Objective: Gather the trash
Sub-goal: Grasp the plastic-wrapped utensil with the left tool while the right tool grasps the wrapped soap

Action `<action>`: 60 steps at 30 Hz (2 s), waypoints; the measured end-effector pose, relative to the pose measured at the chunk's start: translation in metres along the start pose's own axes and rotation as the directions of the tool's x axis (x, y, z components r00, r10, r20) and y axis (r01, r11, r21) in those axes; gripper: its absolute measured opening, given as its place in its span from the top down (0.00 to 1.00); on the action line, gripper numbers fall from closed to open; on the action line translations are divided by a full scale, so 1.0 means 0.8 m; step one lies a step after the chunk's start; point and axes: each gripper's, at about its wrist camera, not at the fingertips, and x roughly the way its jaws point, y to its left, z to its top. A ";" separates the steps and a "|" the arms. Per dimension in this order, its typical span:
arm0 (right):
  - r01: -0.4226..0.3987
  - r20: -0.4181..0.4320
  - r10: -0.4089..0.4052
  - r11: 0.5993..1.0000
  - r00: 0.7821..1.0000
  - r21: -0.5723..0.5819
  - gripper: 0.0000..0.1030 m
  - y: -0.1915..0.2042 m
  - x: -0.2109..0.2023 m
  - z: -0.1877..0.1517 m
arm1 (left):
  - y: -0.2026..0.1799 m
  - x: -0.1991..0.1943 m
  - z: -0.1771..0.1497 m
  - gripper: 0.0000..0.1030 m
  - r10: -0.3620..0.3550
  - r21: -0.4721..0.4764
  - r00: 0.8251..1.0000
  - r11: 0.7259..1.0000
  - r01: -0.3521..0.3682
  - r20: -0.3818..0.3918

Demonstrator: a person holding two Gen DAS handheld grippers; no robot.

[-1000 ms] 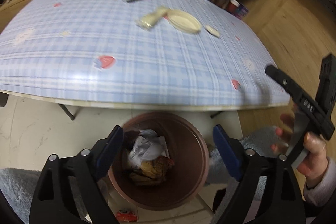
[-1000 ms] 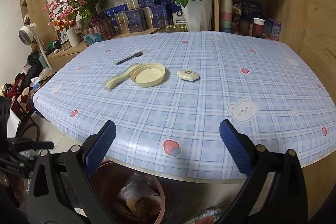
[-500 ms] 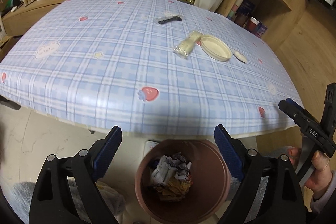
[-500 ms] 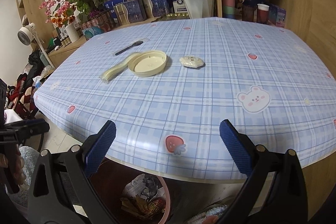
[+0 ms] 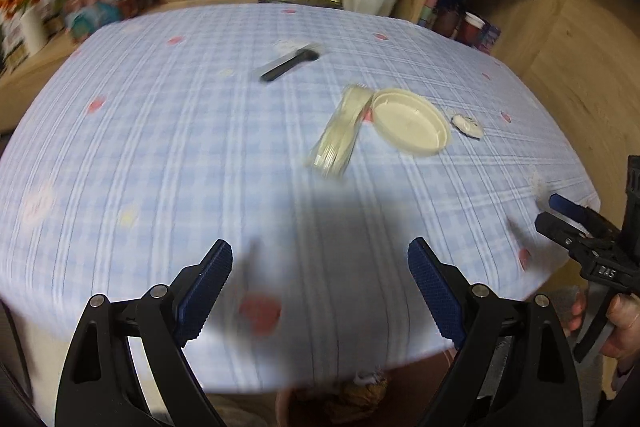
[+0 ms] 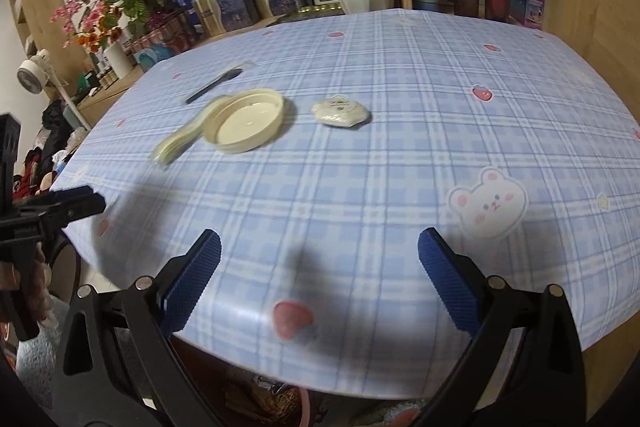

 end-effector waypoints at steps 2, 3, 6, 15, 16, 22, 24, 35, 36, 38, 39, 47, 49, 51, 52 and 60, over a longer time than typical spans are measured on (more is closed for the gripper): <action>0.015 -0.003 -0.015 1.000 1.000 -0.003 0.06 -0.005 0.007 0.006 | -0.007 0.021 0.024 0.15 0.002 0.052 1.000 0.999 -0.002 -0.008; 0.019 -0.006 -0.019 1.000 1.000 -0.006 0.06 -0.006 0.010 0.009 | -0.009 0.029 0.032 0.16 0.002 0.068 1.000 0.998 -0.002 -0.010; 0.033 -0.015 -0.033 0.999 0.999 -0.024 0.06 -0.009 0.019 0.017 | -0.013 0.061 0.062 0.21 0.009 0.114 0.999 0.993 -0.005 -0.036; 0.061 -0.067 -0.067 0.994 0.996 -0.093 0.06 -0.019 0.046 0.048 | -0.013 0.117 0.098 0.37 0.056 0.172 0.996 0.984 -0.044 -0.064; 0.054 -0.077 -0.061 0.994 0.995 -0.093 0.06 -0.021 0.049 0.052 | -0.014 0.119 0.099 0.41 0.062 0.179 0.996 0.983 -0.050 -0.060; 0.062 -0.085 -0.076 0.986 0.993 -0.155 0.06 -0.022 0.066 0.082 | -0.020 0.116 0.099 0.80 0.057 0.206 0.997 0.977 -0.047 -0.046; 0.070 -0.091 -0.088 0.981 0.992 -0.183 0.06 -0.020 0.073 0.091 | -0.019 0.113 0.095 0.80 0.048 0.197 0.998 0.980 -0.039 -0.044; 0.039 -0.162 -0.086 0.962 0.983 -0.271 0.29 -0.011 0.122 0.115 | 0.016 0.068 0.048 0.80 -0.040 0.003 0.998 0.999 0.040 -0.046; 0.035 -0.170 -0.084 0.961 0.982 -0.273 0.32 -0.011 0.125 0.116 | 0.017 0.065 0.044 0.80 -0.043 -0.004 0.998 0.999 0.043 -0.045; 0.021 -0.182 -0.072 0.963 0.981 -0.268 0.33 -0.011 0.132 0.120 | 0.021 0.059 0.036 0.80 -0.048 -0.020 0.998 0.999 0.047 -0.043; 0.019 -0.185 -0.069 0.965 0.980 -0.261 0.33 -0.012 0.136 0.124 | 0.023 0.056 0.032 0.80 -0.052 -0.028 0.998 0.998 0.050 -0.043; -0.026 -0.186 -0.030 0.957 0.982 -0.290 0.47 -0.002 0.146 0.132 | 0.025 0.050 0.024 0.80 -0.053 -0.056 0.998 0.997 0.051 -0.028; -0.032 -0.182 -0.022 0.956 0.983 -0.291 0.49 0.000 0.144 0.131 | 0.026 0.049 0.021 0.80 -0.055 -0.065 0.998 0.996 0.054 -0.018; -0.038 -0.177 -0.015 0.956 0.984 -0.291 0.52 0.000 0.143 0.129 | 0.027 0.048 0.020 0.80 -0.056 -0.071 0.998 0.996 0.055 -0.012; -0.041 -0.175 -0.011 0.956 0.984 -0.291 0.52 0.000 0.142 0.128 | 0.027 0.048 0.019 0.80 -0.056 -0.072 0.998 0.996 0.055 -0.009; -0.041 -0.158 -0.007 0.953 0.987 -0.301 0.55 0.005 0.130 0.114 | 0.026 0.047 0.020 0.80 -0.050 -0.071 0.999 0.996 0.050 0.001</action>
